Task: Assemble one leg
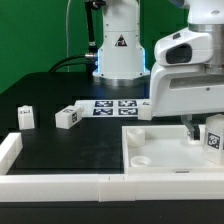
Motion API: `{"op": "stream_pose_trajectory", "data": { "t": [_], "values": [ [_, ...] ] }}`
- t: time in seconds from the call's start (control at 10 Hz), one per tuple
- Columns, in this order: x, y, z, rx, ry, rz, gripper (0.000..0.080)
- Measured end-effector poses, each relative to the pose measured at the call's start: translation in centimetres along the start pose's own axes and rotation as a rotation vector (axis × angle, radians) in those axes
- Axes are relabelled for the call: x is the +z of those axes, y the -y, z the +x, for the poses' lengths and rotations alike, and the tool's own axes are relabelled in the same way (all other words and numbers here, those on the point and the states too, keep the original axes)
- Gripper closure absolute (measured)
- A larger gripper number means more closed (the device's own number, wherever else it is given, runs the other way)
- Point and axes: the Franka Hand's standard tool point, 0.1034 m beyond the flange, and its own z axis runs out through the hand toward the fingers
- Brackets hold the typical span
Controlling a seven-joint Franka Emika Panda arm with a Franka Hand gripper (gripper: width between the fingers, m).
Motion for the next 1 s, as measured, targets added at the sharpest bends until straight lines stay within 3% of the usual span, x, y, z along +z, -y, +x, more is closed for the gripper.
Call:
{"op": "stream_pose_trajectory", "data": {
  "t": [0.2,0.4,0.6,0.9,1.0],
  "values": [
    [0.0,-0.2,0.1,-0.226,-0.001,-0.018,0.0150],
    [0.1,-1.2,0.1,-0.395,0.016,-0.016,0.0150],
    [0.2,-1.3,0.1,-0.431,0.016,-0.016,0.0150],
    [0.2,-1.3,0.1,-0.430,0.016,-0.016,0.0514],
    [0.2,-1.3,0.1,-0.416,0.016,-0.015,0.0514]
  ]
}}
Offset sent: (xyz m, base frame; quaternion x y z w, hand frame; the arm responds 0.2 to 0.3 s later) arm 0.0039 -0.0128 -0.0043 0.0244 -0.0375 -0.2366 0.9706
